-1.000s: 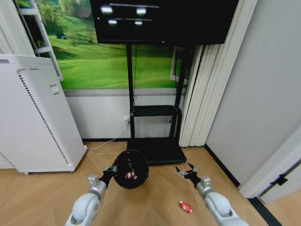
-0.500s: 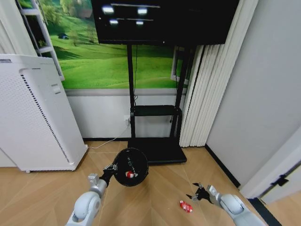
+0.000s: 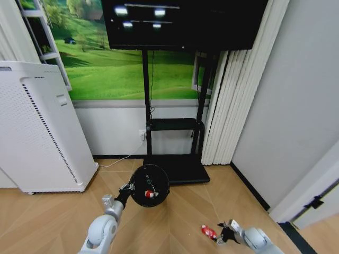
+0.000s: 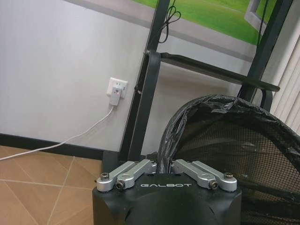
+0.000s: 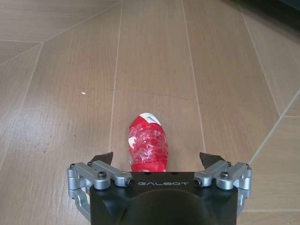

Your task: Pick up the trash bin and place the garbage on the floor into it.

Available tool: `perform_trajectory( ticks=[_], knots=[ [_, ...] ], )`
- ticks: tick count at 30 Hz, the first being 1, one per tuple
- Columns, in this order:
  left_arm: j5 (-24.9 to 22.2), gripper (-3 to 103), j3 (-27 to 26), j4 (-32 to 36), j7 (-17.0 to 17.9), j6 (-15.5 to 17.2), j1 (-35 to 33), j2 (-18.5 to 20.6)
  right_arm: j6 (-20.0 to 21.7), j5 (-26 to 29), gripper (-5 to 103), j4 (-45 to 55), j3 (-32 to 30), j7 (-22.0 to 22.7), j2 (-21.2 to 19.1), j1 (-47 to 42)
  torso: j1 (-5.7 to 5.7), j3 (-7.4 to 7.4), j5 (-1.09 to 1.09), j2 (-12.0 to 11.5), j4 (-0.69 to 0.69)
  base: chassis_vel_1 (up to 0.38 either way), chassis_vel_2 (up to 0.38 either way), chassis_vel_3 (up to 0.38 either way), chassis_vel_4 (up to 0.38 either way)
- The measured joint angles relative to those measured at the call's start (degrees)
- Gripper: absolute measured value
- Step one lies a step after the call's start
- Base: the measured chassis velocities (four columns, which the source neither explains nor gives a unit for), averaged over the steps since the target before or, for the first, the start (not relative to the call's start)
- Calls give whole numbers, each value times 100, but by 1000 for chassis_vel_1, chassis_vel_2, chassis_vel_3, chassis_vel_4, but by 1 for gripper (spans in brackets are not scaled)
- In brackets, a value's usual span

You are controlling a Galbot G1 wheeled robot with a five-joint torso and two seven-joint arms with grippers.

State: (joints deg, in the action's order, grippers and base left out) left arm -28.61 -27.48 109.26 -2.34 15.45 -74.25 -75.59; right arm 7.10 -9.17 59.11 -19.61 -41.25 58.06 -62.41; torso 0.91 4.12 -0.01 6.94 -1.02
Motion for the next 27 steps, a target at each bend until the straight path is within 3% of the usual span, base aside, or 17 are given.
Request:
perform_trajectory(
  ticks=[11, 16, 17, 19, 21, 27],
  knots=[
    [-105, 4, -27, 32, 25, -21, 47, 105, -54, -428, 103, -367, 3, 158, 354, 217, 0, 0, 0, 0, -2, 0, 0, 0, 0],
    [-140, 4, -24, 39, 23, -41, 62, 127, -67, -431, 89, -417, 25, 286, 372, 236, 0, 0, 0, 0, -1, 0, 0, 0, 0],
    [-179, 4, -28, 50, 24, -42, 79, 150, -67, -408, 78, -449, 33, 339, 378, 238, 0, 0, 0, 0, -2, 0, 0, 0, 0],
    [-205, 4, -36, 52, 23, -43, 91, 162, -64, -393, 78, -463, 33, 350, 384, 240, 0, 0, 1, 0, -2, 0, 0, 0, 0],
    [-265, 4, -59, 65, 23, -46, 106, 195, -58, -350, 62, -466, 32, 359, 382, 233, 0, 0, 0, 0, -1, 0, 0, 0, 0],
    [-316, 4, -116, 72, 14, -46, 134, 211, -47, -361, 47, -424, 20, 360, 383, 187, 0, 0, 0, 0, -1, 0, 0, 0, 0]
  ],
)
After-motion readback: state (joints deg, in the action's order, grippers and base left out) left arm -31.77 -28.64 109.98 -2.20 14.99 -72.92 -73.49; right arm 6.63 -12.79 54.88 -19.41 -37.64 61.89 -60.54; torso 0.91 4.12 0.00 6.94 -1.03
